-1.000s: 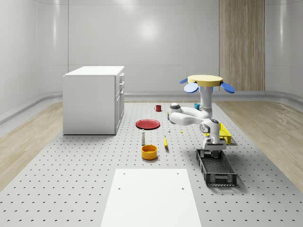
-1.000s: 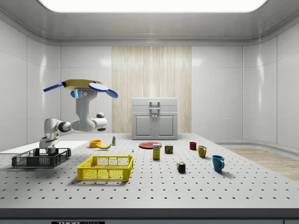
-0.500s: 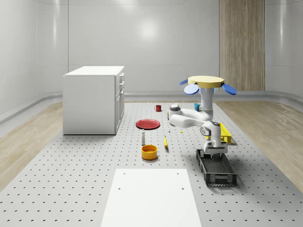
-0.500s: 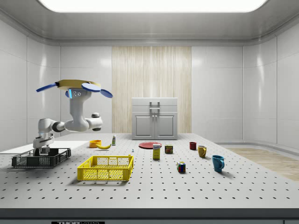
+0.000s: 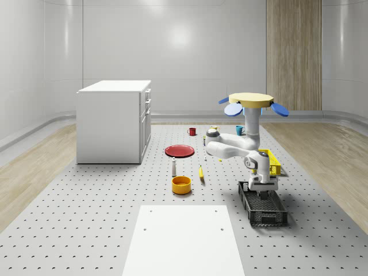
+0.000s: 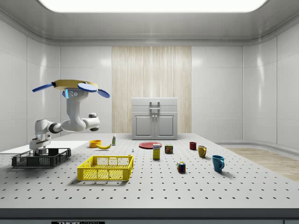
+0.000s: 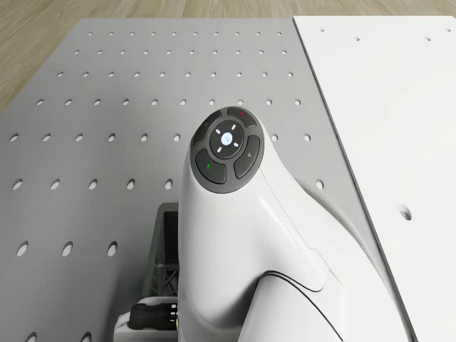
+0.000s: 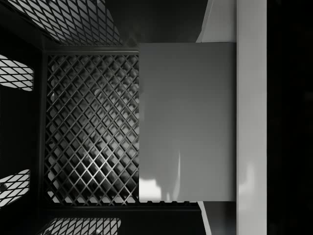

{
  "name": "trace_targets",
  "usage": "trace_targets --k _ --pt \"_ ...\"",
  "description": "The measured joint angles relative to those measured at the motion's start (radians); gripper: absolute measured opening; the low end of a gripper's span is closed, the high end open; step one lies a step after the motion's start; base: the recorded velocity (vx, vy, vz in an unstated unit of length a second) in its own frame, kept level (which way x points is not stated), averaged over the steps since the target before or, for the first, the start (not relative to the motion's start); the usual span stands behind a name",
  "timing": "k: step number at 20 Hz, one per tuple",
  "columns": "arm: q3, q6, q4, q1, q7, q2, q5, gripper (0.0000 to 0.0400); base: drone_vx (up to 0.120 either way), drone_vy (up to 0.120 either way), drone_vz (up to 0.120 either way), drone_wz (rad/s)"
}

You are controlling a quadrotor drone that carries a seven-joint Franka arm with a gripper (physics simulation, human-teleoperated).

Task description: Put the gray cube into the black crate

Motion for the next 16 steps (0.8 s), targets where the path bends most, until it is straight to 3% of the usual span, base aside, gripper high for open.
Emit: trace_targets --k 5,10,16 --pt "-0.084 0.023 0.011 -0.011 0.003 -0.001 -0.081 0.025 0.0 0.0 0.0 0.0" --pt "-0.119 0.029 0.017 -0.016 0.003 0.003 -0.115 0.0353 0.0 0.0 0.0 0.0" --pt "-0.079 0.011 0.01 -0.008 0.001 0.01 -0.078 0.0389 0.0 0.0 0.0 0.0"
